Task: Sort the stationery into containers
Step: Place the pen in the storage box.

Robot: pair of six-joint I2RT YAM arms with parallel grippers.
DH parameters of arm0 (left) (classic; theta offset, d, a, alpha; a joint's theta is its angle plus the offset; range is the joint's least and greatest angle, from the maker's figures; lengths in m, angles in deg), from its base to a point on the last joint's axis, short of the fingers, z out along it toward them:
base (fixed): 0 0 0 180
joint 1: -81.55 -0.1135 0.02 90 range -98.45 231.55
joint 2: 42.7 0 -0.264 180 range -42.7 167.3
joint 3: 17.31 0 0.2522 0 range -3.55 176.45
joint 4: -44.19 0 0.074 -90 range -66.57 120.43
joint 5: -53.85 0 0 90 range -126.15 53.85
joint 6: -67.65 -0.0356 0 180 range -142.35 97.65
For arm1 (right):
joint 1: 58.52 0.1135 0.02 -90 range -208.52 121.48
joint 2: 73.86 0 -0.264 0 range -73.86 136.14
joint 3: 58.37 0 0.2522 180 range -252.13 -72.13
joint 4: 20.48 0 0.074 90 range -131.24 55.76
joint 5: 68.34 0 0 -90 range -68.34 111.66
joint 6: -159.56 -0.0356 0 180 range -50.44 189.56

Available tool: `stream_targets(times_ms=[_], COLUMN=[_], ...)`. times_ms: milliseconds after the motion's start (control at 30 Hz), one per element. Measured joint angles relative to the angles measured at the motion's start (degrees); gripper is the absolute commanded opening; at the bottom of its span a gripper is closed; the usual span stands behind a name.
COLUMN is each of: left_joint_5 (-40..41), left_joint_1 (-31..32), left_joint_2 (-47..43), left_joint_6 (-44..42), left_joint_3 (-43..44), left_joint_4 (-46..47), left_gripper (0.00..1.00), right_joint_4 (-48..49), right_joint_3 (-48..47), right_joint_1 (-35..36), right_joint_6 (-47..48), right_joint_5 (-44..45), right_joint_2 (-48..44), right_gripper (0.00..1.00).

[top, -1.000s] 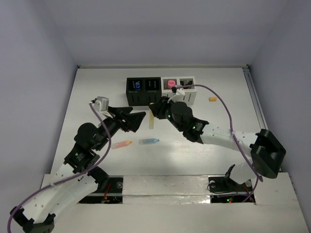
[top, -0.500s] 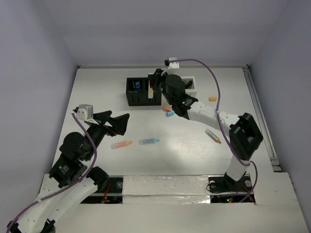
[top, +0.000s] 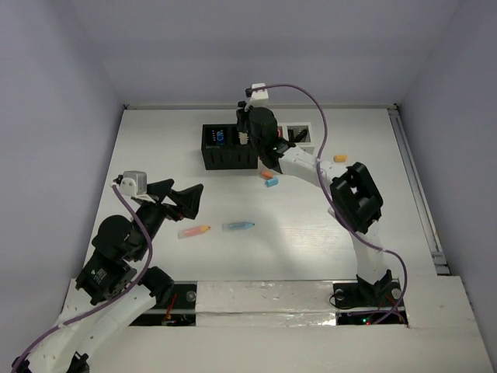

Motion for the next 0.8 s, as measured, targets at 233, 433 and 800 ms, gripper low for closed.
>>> stream_targets(times_ms=[233,433,800], left_joint_5=[-0.35,-0.52,-2.21], left_joint_1=[0.0,0.0,-2.14], left_joint_2=[0.28,1.03,2.27], left_joint_6=[-0.33,-0.5,-0.59], left_joint_3=[0.0,0.0,0.0], left_joint_4=[0.02,-0.02,-0.02], left_gripper=[0.99,0.99,0.99], right_joint_4=[-0.02,-0.72,-1.05], right_joint_3=[-2.56,-3.32,3.74], right_joint_1=[-1.51,-1.44,-1.44], right_joint_6=[0.68,0.59,-0.96], right_joint_5=[0.61,0.33,-3.65], right_joint_2=[1.92,4.46,0.57], right_gripper=[0.0,0.09,0.77])
